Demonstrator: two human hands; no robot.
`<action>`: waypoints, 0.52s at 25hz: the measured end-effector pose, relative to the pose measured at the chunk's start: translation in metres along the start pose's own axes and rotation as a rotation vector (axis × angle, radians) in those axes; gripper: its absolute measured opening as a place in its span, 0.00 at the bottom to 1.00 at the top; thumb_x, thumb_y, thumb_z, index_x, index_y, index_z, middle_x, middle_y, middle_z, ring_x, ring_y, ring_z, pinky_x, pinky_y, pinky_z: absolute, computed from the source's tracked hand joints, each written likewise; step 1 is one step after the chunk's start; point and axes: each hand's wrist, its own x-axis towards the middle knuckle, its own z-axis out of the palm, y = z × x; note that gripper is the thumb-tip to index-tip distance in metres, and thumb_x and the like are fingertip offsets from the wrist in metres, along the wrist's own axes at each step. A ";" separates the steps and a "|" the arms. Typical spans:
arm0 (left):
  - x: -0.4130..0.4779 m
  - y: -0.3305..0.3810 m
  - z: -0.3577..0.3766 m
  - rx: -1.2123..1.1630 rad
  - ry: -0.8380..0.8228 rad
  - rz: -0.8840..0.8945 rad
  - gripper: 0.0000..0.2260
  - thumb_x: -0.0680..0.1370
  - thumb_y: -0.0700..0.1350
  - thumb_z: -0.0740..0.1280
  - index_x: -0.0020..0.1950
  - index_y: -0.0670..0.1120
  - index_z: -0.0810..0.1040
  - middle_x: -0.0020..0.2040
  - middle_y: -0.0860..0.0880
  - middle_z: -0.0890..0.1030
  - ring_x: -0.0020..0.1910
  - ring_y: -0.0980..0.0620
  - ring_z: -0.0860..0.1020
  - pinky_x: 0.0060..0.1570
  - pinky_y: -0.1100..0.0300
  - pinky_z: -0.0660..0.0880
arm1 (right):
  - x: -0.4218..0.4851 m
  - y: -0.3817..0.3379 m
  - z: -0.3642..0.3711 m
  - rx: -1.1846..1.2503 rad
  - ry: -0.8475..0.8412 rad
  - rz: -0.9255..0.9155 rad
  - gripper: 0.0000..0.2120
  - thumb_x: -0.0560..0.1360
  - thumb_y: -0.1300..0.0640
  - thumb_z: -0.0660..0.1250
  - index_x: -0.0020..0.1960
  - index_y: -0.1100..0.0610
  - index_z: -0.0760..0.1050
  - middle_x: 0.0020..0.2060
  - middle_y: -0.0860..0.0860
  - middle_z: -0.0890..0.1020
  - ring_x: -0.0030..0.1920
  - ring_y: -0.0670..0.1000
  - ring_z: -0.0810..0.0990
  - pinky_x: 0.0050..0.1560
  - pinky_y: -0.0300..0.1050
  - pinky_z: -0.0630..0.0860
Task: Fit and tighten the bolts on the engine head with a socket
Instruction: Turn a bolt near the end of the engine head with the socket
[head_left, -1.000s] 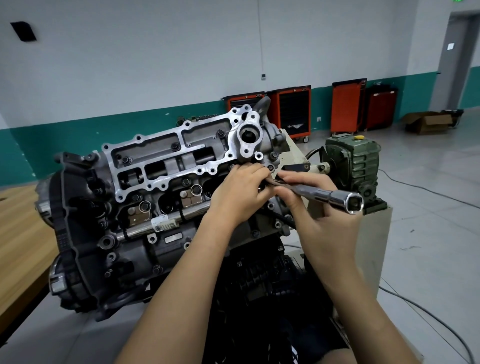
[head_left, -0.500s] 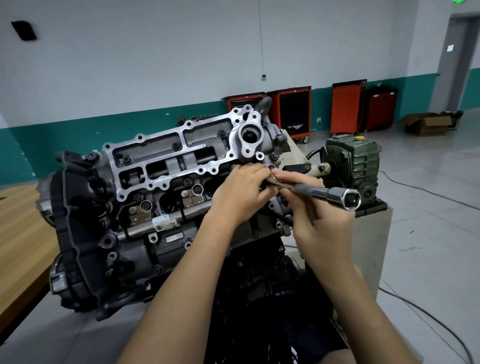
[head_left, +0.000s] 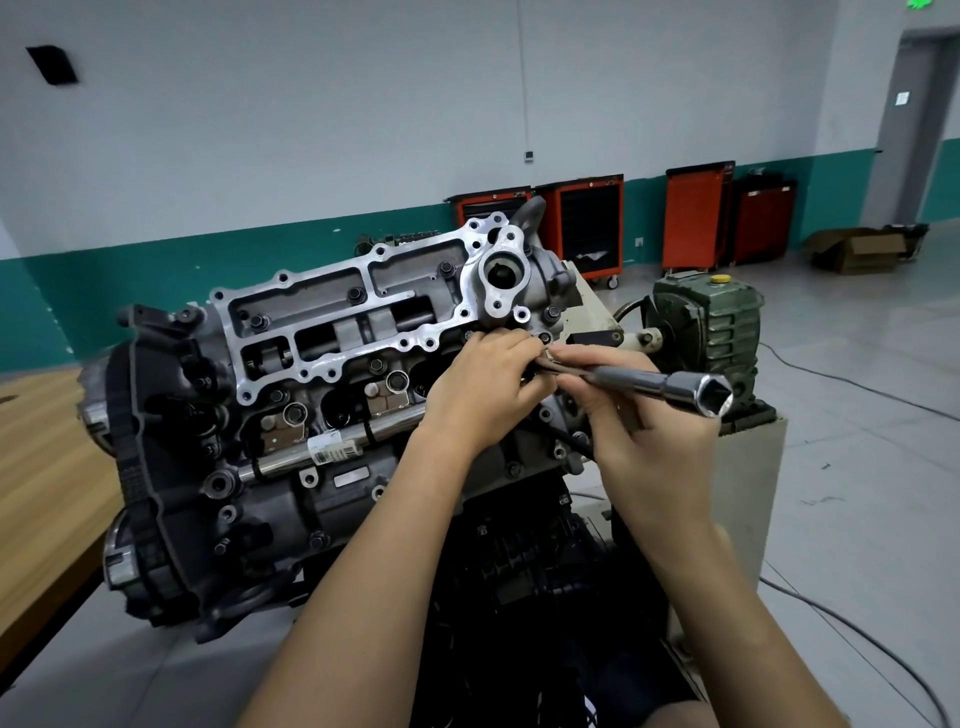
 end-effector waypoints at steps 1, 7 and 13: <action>0.000 0.000 0.001 -0.003 0.001 0.006 0.15 0.76 0.51 0.57 0.53 0.44 0.77 0.52 0.50 0.79 0.54 0.49 0.74 0.55 0.57 0.64 | 0.001 0.000 -0.001 0.011 0.037 0.023 0.10 0.73 0.60 0.71 0.51 0.65 0.81 0.45 0.52 0.85 0.46 0.47 0.83 0.47 0.50 0.80; 0.001 -0.001 0.002 -0.001 0.009 0.002 0.13 0.76 0.49 0.59 0.54 0.45 0.77 0.55 0.50 0.79 0.56 0.50 0.73 0.57 0.58 0.64 | -0.003 -0.001 0.002 0.017 -0.025 -0.009 0.09 0.77 0.63 0.66 0.54 0.66 0.79 0.51 0.53 0.83 0.53 0.51 0.82 0.53 0.53 0.79; 0.001 -0.001 -0.001 0.007 -0.012 0.006 0.17 0.74 0.52 0.55 0.53 0.44 0.77 0.53 0.50 0.79 0.55 0.49 0.74 0.55 0.57 0.64 | 0.001 -0.001 0.000 0.135 0.064 0.145 0.12 0.72 0.55 0.74 0.49 0.64 0.82 0.44 0.51 0.85 0.46 0.50 0.84 0.47 0.56 0.80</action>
